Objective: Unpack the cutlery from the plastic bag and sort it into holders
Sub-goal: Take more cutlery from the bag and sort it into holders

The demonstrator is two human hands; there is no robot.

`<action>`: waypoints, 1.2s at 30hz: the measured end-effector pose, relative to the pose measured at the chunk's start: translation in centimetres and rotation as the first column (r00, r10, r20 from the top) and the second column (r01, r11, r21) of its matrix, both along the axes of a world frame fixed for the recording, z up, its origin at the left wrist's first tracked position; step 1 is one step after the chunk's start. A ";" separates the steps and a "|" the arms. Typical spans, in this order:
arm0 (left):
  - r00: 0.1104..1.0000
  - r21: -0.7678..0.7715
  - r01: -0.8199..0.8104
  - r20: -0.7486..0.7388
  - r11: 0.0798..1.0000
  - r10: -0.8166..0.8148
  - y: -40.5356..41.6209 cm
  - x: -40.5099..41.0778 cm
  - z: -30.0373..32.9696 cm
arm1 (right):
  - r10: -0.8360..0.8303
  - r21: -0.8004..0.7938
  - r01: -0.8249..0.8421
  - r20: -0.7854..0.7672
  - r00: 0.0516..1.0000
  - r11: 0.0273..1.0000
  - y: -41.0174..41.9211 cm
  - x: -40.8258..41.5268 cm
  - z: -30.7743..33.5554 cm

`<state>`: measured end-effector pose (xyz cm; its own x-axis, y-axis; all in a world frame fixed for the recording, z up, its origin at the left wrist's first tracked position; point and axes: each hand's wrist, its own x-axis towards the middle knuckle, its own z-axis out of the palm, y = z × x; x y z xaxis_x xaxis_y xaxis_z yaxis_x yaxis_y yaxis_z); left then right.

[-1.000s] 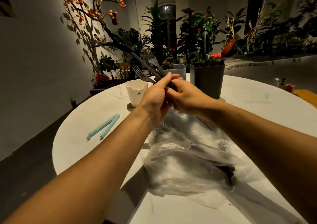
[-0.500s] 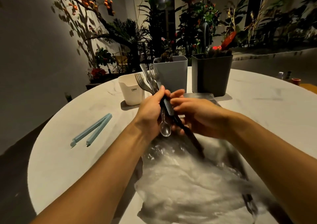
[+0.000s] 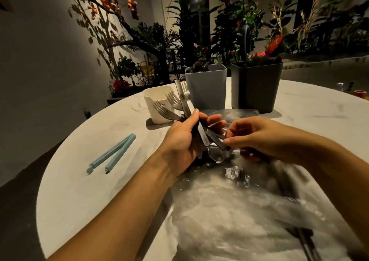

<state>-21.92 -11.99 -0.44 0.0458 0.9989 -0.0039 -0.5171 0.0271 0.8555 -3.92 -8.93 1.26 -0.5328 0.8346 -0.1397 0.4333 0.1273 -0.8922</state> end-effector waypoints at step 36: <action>0.973 -0.025 -0.193 0.124 0.981 0.194 -0.3 -0.5 0.7 | -0.296 -0.101 0.301 -0.625 0.722 0.948 -0.7 0.0 0.6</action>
<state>-22.42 -12.28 0.26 -0.1476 0.9888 -0.0233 -0.6163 -0.0735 0.7841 -3.88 -9.58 1.86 -0.2203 0.9652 0.1411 -0.2042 0.0958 -0.9742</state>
